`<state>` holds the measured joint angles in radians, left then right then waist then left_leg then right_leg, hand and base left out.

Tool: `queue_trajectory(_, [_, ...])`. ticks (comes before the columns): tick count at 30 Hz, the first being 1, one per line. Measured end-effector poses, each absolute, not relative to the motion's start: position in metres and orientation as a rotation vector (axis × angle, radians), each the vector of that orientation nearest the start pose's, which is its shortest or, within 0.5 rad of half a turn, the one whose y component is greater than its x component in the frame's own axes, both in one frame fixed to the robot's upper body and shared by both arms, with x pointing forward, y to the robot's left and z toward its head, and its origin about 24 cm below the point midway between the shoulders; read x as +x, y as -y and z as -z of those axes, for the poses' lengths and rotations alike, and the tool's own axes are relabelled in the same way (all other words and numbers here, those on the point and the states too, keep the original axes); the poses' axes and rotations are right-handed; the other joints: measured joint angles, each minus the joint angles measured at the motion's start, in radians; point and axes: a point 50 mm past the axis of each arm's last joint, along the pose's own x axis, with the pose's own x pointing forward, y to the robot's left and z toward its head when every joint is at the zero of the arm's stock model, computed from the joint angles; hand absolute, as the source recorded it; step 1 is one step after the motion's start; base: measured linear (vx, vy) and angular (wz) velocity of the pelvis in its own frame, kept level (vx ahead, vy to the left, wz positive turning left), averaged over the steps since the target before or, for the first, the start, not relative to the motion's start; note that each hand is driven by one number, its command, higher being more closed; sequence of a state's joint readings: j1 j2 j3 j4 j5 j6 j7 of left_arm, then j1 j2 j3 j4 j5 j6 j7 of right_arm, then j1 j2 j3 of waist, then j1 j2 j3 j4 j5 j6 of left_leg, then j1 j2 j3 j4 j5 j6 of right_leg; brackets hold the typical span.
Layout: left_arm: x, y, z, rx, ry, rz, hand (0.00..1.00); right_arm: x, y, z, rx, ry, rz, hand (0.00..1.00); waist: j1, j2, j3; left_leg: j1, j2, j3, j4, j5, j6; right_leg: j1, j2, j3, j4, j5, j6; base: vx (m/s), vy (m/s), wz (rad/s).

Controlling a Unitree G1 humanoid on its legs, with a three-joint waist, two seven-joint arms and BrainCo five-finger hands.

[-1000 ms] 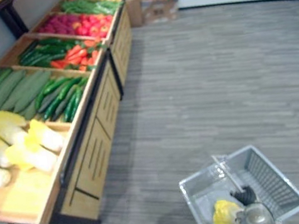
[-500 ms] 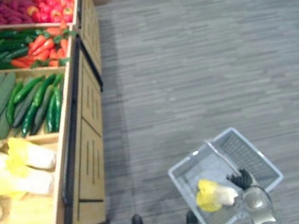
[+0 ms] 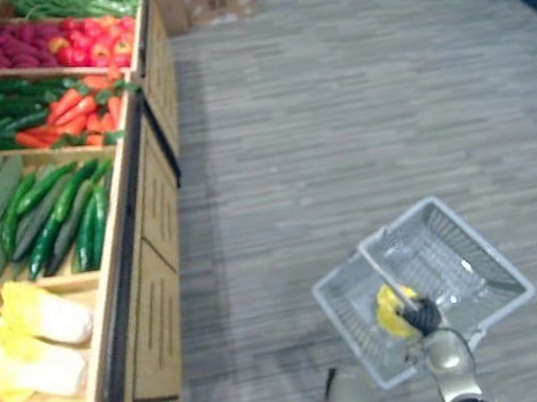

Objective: Pick vegetable in the basket

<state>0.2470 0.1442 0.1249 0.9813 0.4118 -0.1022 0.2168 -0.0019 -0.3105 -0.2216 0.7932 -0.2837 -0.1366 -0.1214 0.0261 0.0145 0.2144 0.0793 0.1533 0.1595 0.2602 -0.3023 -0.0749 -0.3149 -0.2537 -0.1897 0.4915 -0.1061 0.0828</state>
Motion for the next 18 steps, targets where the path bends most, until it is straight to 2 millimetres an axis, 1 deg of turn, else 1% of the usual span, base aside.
queue_trajectory(1, [0.055,-0.235,0.153,0.542,-1.076,-0.161,0.0,0.181,0.297,0.078,-0.517,-0.629,0.322,1.0,0.002,-0.002,-0.001,0.005,0.034,-0.006,-0.006,-0.008,-0.041,-0.013,-0.011,0.014,-0.071,0.013,0.008,0.21,-0.406,0.05])
queue_trajectory(2, [0.056,-0.237,0.152,0.55,-1.073,-0.161,0.0,0.182,0.299,0.077,-0.514,-0.625,0.331,1.0,0.003,-0.007,0.0,0.022,0.062,-0.007,-0.02,-0.011,-0.071,-0.022,-0.022,0.029,-0.107,0.018,0.017,0.29,-0.56,-0.02])
queue_trajectory(3, [0.055,-0.239,0.152,0.556,-1.076,-0.161,0.0,0.182,0.299,0.077,-0.514,-0.624,0.334,1.0,0.003,-0.014,-0.002,0.045,0.092,-0.007,-0.042,-0.019,-0.108,-0.032,-0.033,0.032,-0.132,0.047,0.043,0.39,-0.673,-0.23])
queue_trajectory(4, [0.053,-0.236,0.154,0.546,-1.093,-0.16,0.0,0.184,0.303,0.074,-0.522,-0.62,0.341,1.0,0.005,0.013,0.0,0.082,0.151,-0.01,-0.084,-0.017,-0.134,-0.037,0.019,-0.016,-0.081,0.051,0.067,0.33,-0.536,-0.24])
queue_trajectory(5, [0.053,-0.234,0.155,0.541,-1.091,-0.171,0.0,0.185,0.304,0.073,-0.519,-0.616,0.349,1.0,0.004,0.018,-0.007,0.084,0.173,-0.026,-0.104,0.01,-0.126,-0.052,0.042,-0.025,-0.055,0.02,0.051,0.34,-0.485,-0.19])
queue_trajectory(6, [0.06,-0.238,0.152,0.551,-1.07,-0.175,0.0,0.187,0.303,0.072,-0.511,-0.604,0.36,1.0,0.0,0.019,-0.014,0.087,0.185,-0.057,-0.123,0.092,-0.133,-0.087,0.049,-0.031,0.022,-0.034,0.027,0.32,-0.475,0.07])
queue_trajectory(7, [0.065,-0.237,0.152,0.55,-1.057,-0.172,0.0,0.184,0.306,0.072,-0.515,-0.612,0.366,1.0,-0.009,0.02,-0.015,0.075,0.2,-0.091,-0.115,0.161,-0.143,-0.09,0.057,-0.05,0.054,-0.068,0.004,0.33,-0.485,0.13])
queue_trajectory(8, [0.066,-0.234,0.153,0.544,-1.056,-0.169,0.0,0.184,0.306,0.073,-0.515,-0.616,0.367,1.0,-0.012,0.026,-0.019,0.061,0.208,-0.104,-0.097,0.195,-0.137,-0.083,0.068,-0.06,0.052,-0.08,-0.006,0.33,-0.468,0.19])
queue_trajectory(9, [0.068,-0.231,0.153,0.535,-1.049,-0.181,0.0,0.182,0.303,0.075,-0.512,-0.631,0.358,1.0,-0.02,0.031,-0.022,0.009,0.225,-0.145,-0.017,0.264,-0.114,-0.056,0.09,-0.086,0.027,-0.095,-0.025,0.32,-0.433,0.24])
queue_trajectory(10, [0.071,-0.231,0.152,0.531,-1.039,-0.191,0.0,0.177,0.302,0.079,-0.51,-0.656,0.347,1.0,-0.022,0.031,-0.022,-0.074,0.237,-0.181,0.115,0.356,-0.063,-0.006,0.11,-0.109,-0.019,-0.104,-0.04,0.31,-0.415,0.29])
queue_trajectory(11, [0.072,-0.231,0.152,0.534,-1.034,-0.192,0.0,0.174,0.301,0.081,-0.512,-0.667,0.344,1.0,-0.022,0.031,-0.022,-0.116,0.247,-0.185,0.188,0.416,-0.03,0.029,0.121,-0.121,-0.049,-0.106,-0.046,0.31,-0.374,0.35])
queue_trajectory(12, [0.073,-0.232,0.152,0.538,-1.031,-0.189,0.0,0.168,0.302,0.084,-0.525,-0.685,0.334,1.0,-0.018,0.016,-0.013,-0.196,0.261,-0.18,0.369,0.435,-0.004,0.102,0.138,-0.137,-0.112,-0.098,-0.062,0.31,-0.317,0.12])
queue_trajectory(13, [0.071,-0.23,0.152,0.536,-1.039,-0.18,0.0,0.166,0.303,0.084,-0.54,-0.69,0.32,1.0,-0.001,0.017,-0.013,-0.255,0.254,-0.154,0.551,0.372,-0.005,0.175,0.158,-0.136,-0.176,-0.09,-0.077,0.32,-0.291,-0.03])
queue_trajectory(14, [0.07,-0.229,0.153,0.54,-1.04,-0.17,0.0,0.164,0.303,0.084,-0.553,-0.695,0.311,1.0,0.007,0.016,-0.013,-0.276,0.245,-0.138,0.617,0.343,0.0,0.208,0.167,-0.134,-0.203,-0.088,-0.08,0.32,-0.239,-0.17])
queue_trajectory(15, [0.069,-0.226,0.154,0.542,-1.043,-0.155,0.0,0.163,0.304,0.085,-0.57,-0.702,0.296,1.0,0.012,0.015,-0.013,-0.311,0.215,-0.129,0.688,0.307,0.015,0.252,0.176,-0.135,-0.238,-0.088,-0.08,0.3,-0.184,-0.1])
queue_trajectory(16, [0.069,-0.222,0.155,0.537,-1.045,-0.148,0.0,0.163,0.305,0.084,-0.582,-0.701,0.289,1.0,0.017,0.014,-0.013,-0.348,0.177,-0.13,0.732,0.274,0.024,0.283,0.185,-0.132,-0.268,-0.089,-0.081,0.35,-0.177,-0.12])
queue_trajectory(18, [0.069,-0.217,0.156,0.528,-1.045,-0.133,0.0,0.167,0.306,0.08,-0.59,-0.68,0.29,1.0,0.038,0.014,-0.013,-0.442,0.073,-0.126,0.771,0.199,0.01,0.333,0.212,-0.118,-0.326,-0.093,-0.088,0.31,-0.085,-0.2])
